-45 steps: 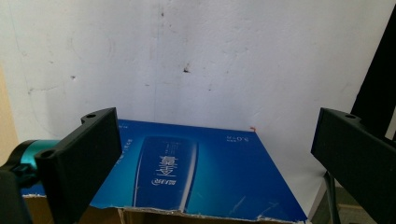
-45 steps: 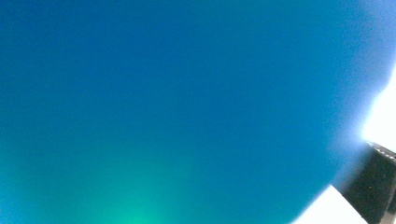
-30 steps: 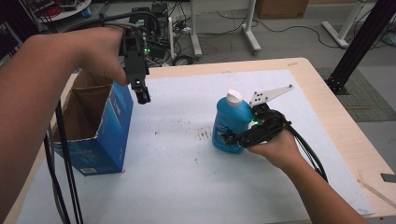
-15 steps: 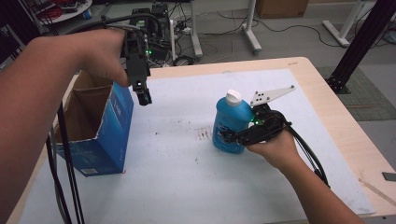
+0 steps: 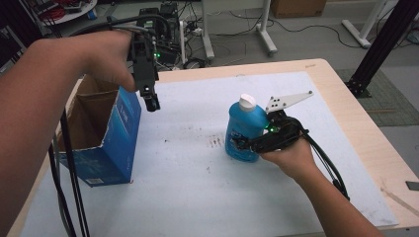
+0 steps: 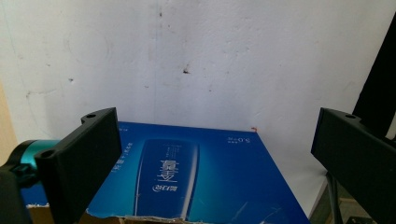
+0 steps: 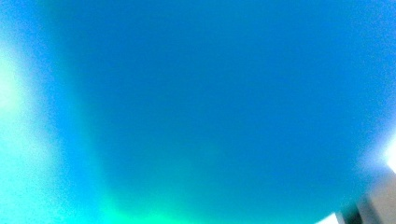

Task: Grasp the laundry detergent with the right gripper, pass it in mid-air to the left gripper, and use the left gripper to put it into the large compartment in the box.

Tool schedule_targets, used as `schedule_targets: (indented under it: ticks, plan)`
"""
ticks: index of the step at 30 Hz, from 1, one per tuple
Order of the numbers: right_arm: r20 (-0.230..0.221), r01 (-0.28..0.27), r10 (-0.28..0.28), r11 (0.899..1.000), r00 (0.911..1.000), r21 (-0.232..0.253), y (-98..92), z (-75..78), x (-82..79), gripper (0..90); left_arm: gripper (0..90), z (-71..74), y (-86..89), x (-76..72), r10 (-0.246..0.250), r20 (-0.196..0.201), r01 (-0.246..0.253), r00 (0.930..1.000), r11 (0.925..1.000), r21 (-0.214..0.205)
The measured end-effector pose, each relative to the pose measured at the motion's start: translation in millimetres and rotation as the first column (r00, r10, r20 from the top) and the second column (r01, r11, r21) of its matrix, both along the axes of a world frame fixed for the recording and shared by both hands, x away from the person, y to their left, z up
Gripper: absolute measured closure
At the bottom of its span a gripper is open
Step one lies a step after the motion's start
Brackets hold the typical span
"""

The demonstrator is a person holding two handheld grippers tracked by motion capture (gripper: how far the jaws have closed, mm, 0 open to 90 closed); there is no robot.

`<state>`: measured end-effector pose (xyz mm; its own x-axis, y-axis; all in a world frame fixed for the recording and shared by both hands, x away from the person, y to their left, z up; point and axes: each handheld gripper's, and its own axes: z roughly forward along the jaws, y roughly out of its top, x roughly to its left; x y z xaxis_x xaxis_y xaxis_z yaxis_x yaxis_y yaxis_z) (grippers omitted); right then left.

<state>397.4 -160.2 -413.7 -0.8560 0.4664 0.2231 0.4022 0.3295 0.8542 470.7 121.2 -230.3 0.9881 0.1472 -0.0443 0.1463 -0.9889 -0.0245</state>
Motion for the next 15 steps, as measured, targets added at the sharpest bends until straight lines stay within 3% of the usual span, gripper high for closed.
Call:
schedule_targets:
  ticks: [8,15]
  plan:
    - [0.027,0.008,-0.008,1.0,0.9996,0.006,0.3,-1.7,-2.2,37.7,1.7,-0.4,-1.7,0.2,-0.003,0.0,0.003,1.0,1.0,0.004]
    - [0.096,0.035,-0.035,0.999,0.9947,0.0,2.1,-0.3,-6.2,43.7,1.7,0.4,-3.3,-0.7,-0.008,0.001,0.008,1.0,1.0,-0.004]
